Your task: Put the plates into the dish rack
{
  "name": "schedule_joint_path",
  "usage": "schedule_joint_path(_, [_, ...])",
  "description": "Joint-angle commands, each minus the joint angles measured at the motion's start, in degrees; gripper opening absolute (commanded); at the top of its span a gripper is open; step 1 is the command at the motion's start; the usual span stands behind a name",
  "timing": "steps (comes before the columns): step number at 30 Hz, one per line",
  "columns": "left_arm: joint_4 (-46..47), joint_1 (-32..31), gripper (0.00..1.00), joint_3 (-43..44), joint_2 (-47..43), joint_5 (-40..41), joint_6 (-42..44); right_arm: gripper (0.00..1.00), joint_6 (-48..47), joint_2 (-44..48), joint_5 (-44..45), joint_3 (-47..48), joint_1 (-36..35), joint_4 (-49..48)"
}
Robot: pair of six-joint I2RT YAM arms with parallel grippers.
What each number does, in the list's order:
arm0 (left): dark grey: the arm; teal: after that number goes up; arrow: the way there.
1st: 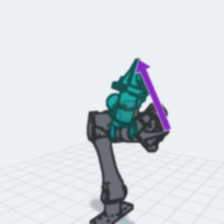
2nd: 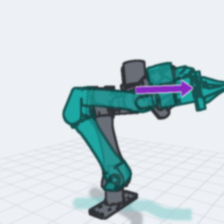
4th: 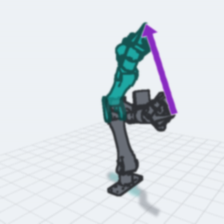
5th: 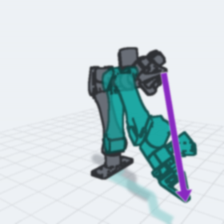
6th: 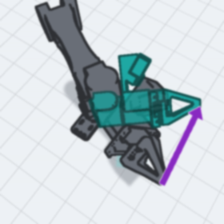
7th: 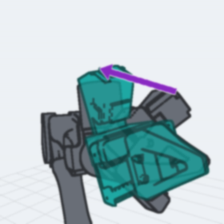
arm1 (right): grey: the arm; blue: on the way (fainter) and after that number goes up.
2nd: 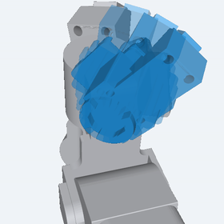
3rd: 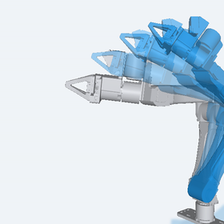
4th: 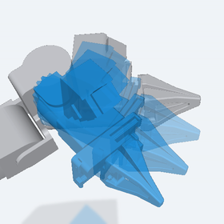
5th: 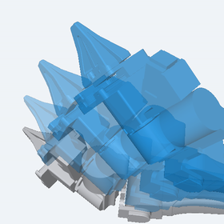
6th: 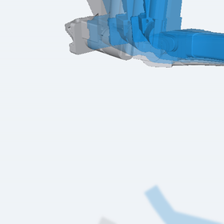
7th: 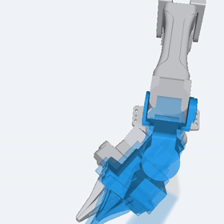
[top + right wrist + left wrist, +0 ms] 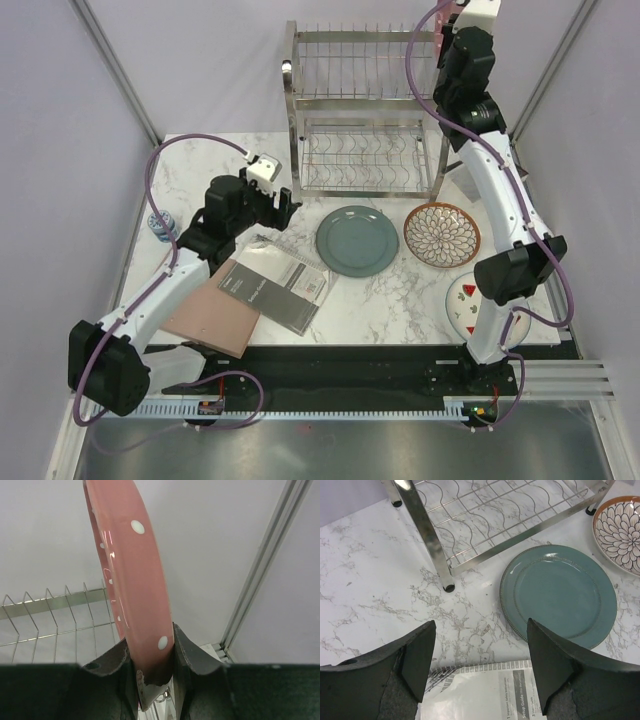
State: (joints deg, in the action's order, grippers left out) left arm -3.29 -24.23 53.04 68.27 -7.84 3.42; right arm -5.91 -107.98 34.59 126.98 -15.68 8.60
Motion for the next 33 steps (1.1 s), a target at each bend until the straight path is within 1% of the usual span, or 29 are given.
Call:
schedule_joint_path(1, [4.78,-0.03,0.80,0.31,0.55,0.81,-0.61,0.00,-2.26,2.52,2.24,3.46,-1.19,-11.41])
schedule_joint_path(8, [6.10,-0.03,0.80,0.67,3.01,1.07,-0.52,0.00,-3.84,0.76,3.38,1.43,-1.89,-10.36])
schedule_joint_path(13, [6.89,0.06,0.80,0.84,3.89,1.95,-0.52,0.00,-3.49,-0.21,7.60,-0.85,-1.90,-12.02])
schedule_joint_path(19, [6.89,0.15,0.80,0.84,4.50,1.69,0.00,0.00,-3.23,-2.40,7.77,-0.50,-1.98,-12.47])
schedule_joint_path(25, [6.81,0.23,0.80,1.45,6.17,1.95,0.27,0.01,-3.14,-5.30,5.84,-0.59,-1.98,-12.03])
schedule_joint_path(26, [6.63,0.23,0.81,1.72,6.78,1.95,0.10,0.07,-3.14,-5.65,5.41,-0.33,-1.98,-11.94])
schedule_joint_path(27, [6.54,0.32,0.81,1.98,7.05,1.86,-0.17,0.14,-3.31,-6.09,5.23,-0.33,-1.98,-11.94])
schedule_joint_path(28, [6.37,0.32,0.82,2.24,7.31,1.86,-0.69,0.24,-3.40,-6.53,4.88,-0.33,-1.98,-11.85])
schedule_joint_path(30, [5.75,0.32,0.83,2.86,7.93,1.77,-1.31,0.37,-3.58,-6.63,4.26,0.02,-1.98,-11.33])
schedule_joint_path(31, [5.58,0.41,0.83,3.04,8.02,1.51,-1.75,0.50,-3.67,-6.28,4.00,0.02,-1.98,-11.15])
schedule_joint_path(32, [5.57,0.32,0.83,3.30,8.28,1.33,-1.84,0.55,-3.84,-5.93,3.47,-0.41,-2.07,-11.24])
schedule_joint_path(33, [5.57,0.41,0.84,3.39,8.20,0.98,-2.01,0.59,-3.84,-4.96,3.38,-0.76,-2.07,-11.32])
